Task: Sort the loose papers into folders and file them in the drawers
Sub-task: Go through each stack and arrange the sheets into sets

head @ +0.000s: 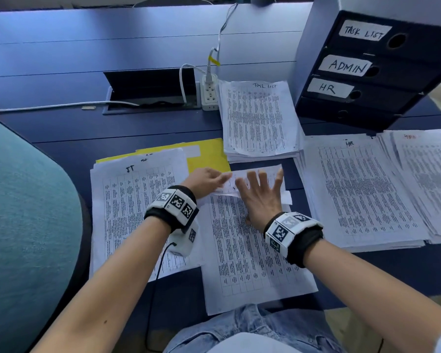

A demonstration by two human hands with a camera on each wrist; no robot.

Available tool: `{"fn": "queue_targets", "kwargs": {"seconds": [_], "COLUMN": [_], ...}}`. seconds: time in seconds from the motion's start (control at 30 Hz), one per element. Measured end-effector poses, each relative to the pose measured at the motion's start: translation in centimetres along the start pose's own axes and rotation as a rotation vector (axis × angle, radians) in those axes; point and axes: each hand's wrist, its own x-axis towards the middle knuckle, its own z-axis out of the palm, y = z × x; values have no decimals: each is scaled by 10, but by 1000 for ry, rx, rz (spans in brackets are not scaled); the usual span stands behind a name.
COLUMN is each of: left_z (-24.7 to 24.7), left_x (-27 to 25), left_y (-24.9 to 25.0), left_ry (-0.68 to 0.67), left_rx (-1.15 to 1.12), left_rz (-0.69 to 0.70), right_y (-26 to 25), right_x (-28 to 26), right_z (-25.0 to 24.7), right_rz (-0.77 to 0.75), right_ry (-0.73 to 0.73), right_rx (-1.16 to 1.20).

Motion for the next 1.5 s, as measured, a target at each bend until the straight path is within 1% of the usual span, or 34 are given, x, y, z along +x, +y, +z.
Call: {"fn": "queue_targets", "kwargs": {"seconds": [0.03,0.07,0.13,0.23,0.3,0.47,0.53,0.57,0.6,0.7,0.8,0.87,0.93,1.0,1.07,1.13,1.2,1.23,1.3,1.37,1.47,1.5], "left_z": [-2,-4,-4,-1,0,-1,-3,-5,-6,-9,-16,-20,-22,-26,-30,-33,-30,-29,-28,-30,-42,-48], "left_x": [1,3,6,7,6,6,5,3,2,-3,-7,-8,-9,-10,-13,-14,-9,-6,6,21,47,59], "left_y": [-2,-5,-10,-11,-10,-8,-7,-7,-7,-5,-1,-1,1,2,3,9,13,16,20,23,34,36], "left_ry": [45,111,175,130,122,162,144,129,111,46,38,45,56,61,69,99,174,210,248,281,389,428], "left_rx": [-99,-149,-118,16,35,-67,-213,-296,-368,-520,-559,-554,-502,-499,-529,-618,-782,-818,-801,-804,-842,-843], "left_rz": [-39,-68,-120,-175,-181,-162,-147,-154,-162,-191,-163,-91,-4,28,50,80,68,62,22,-10,-39,-51], "right_y": [-2,-4,-6,-9,-12,-15,-13,-11,-8,-4,-3,-1,4,12,24,42,62,72,89,105,117,118], "right_x": [-1,-3,-8,-14,-14,-19,-20,-19,-18,-13,-9,-7,-3,5,17,34,55,65,83,99,115,119], "right_z": [2,3,6,7,11,2,-7,-8,-10,-17,-18,-18,-17,-21,-35,-57,-79,-90,-113,-127,-130,-126], "right_rz": [19,29,36,62,42,25,-1,-36,-65,-74,-123,-143,-108,-16,101,205,275,306,360,411,478,492], "right_ry": [33,78,117,171,173,84,-1,-47,-51,-59,-91,-121,-120,-79,-31,26,146,216,360,494,619,628], "right_rx": [-37,-63,-87,-101,-88,-77,-49,-10,13,5,16,55,137,274,433,534,581,603,658,663,566,565]}}
